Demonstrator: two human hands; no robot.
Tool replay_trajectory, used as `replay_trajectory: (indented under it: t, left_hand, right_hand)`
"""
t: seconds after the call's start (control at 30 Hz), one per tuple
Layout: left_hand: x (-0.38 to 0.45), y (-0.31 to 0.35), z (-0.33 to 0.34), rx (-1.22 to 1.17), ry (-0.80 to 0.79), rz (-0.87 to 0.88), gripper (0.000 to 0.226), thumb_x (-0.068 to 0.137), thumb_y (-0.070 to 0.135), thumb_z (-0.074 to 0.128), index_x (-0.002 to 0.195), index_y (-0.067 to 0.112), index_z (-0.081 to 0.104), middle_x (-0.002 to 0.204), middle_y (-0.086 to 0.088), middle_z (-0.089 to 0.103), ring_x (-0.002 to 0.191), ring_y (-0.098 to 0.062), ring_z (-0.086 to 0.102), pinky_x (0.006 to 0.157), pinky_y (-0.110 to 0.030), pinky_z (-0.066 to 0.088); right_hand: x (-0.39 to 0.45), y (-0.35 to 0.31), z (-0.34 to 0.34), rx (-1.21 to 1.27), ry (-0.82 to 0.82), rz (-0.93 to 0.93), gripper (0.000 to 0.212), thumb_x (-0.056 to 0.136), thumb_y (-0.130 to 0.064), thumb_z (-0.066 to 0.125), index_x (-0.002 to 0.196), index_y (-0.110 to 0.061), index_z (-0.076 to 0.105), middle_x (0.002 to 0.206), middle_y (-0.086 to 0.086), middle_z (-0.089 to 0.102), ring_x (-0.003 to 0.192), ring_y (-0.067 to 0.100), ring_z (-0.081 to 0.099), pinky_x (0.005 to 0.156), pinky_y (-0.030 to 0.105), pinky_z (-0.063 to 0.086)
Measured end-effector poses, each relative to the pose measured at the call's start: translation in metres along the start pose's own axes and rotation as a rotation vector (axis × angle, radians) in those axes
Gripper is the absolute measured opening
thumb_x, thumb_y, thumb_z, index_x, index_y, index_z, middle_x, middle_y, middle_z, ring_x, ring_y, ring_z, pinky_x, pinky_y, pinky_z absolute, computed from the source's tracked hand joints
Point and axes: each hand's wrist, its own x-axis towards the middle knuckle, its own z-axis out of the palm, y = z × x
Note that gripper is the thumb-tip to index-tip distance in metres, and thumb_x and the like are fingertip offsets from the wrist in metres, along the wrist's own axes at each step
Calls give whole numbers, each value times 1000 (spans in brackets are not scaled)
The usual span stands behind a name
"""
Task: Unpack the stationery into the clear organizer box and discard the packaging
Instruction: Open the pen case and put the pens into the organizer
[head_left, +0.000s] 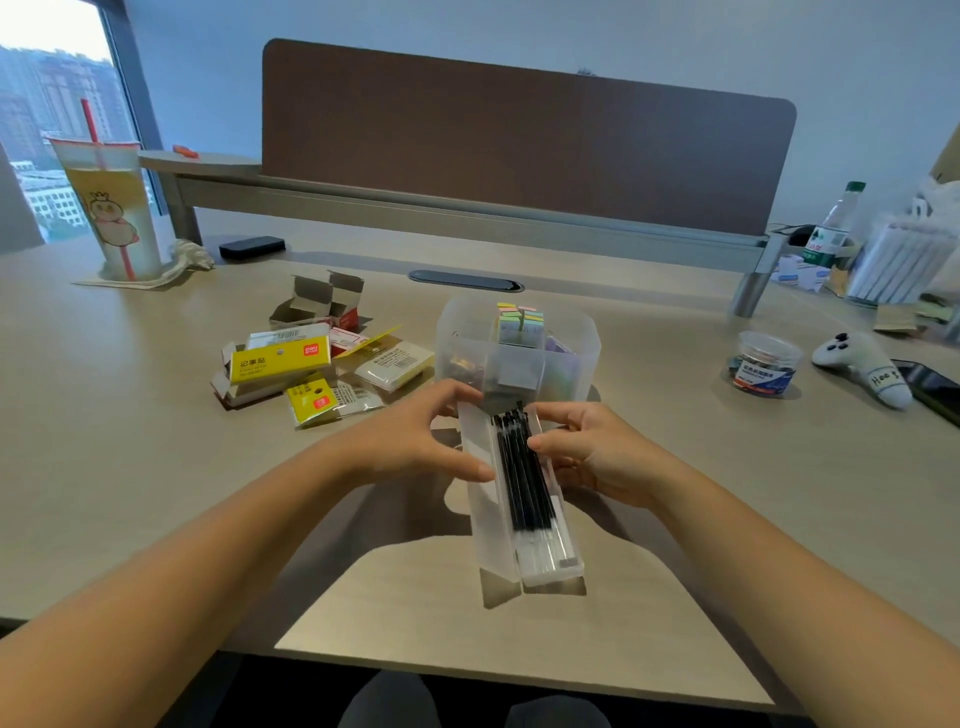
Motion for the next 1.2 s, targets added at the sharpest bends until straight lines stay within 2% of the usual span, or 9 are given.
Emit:
replay_trajectory:
  t: [0.13,0.23,0.3,0.47,0.6,0.73,0.93,1.07,1.2]
  left_hand:
    - [2,-10,-5,-19,239,48,15,78,33,63,77,23,53,84,1,57,82,-16,54,75,-27,47]
    - [2,-17,-13,-78,286,15,11,77,18,65,72,16,56,84,-12,61,81,-22,54,72,-28,47]
    - [0,-21,-20,-145,181,-27,19,73,12,69,82,20,55,88,-3,58,89,-20,55,76,-25,47]
    - [-3,-27,-33,-144,-71,-109,73,63,23,76,121,38,34,125,0,47,116,-14,46,87,-19,42]
    - [-4,-26,-37,-249,-118,-88,66,56,22,71,111,43,40,114,2,56,103,-7,55,78,-13,49]
    - [-3,-31,-34,-405,-109,-109,56,58,10,71,103,35,49,105,-8,60,95,-24,58,85,-37,51]
    - [-2,-32,-33,-579,-108,-134,42,75,-11,56,99,24,54,94,-7,58,66,-8,69,57,-17,55]
    - [-5,-31,-31,-598,-88,-139,46,75,-12,56,107,21,53,98,-7,56,70,-9,69,55,-14,52]
    - [-6,-31,-27,-567,-68,-106,72,74,-12,58,129,30,37,105,1,48,86,-12,59,61,-15,54]
  right_hand:
    - [12,-3,10,-33,-11,-1,31,87,-4,51,117,-9,46,50,-6,62,59,7,60,50,16,47]
    - [21,-6,15,-54,-26,-19,21,87,-6,51,107,-13,49,46,-9,62,50,-2,59,47,13,43]
    - [25,-8,19,-65,-33,-44,18,86,-6,52,102,-17,53,58,-8,65,61,1,62,56,16,46]
    - [36,-9,30,-17,-38,-118,22,87,-3,50,104,-14,58,91,1,63,78,10,61,66,15,53]
    - [44,-8,33,-15,-22,-88,13,88,-11,50,89,-23,56,83,-1,64,75,11,61,70,23,51]
    - [51,-6,38,-63,44,-61,11,88,-14,52,82,-23,55,82,0,61,79,14,58,80,29,48]
    - [36,-13,33,-169,87,-64,9,87,-20,53,79,-22,55,79,-4,56,74,9,53,66,21,44]
    - [18,-9,24,-192,12,-41,11,86,-14,54,82,-24,55,82,-4,56,78,10,53,65,21,41]
    - [14,-5,25,-230,90,-75,18,87,-8,51,77,-23,54,78,1,55,74,10,50,67,19,41]
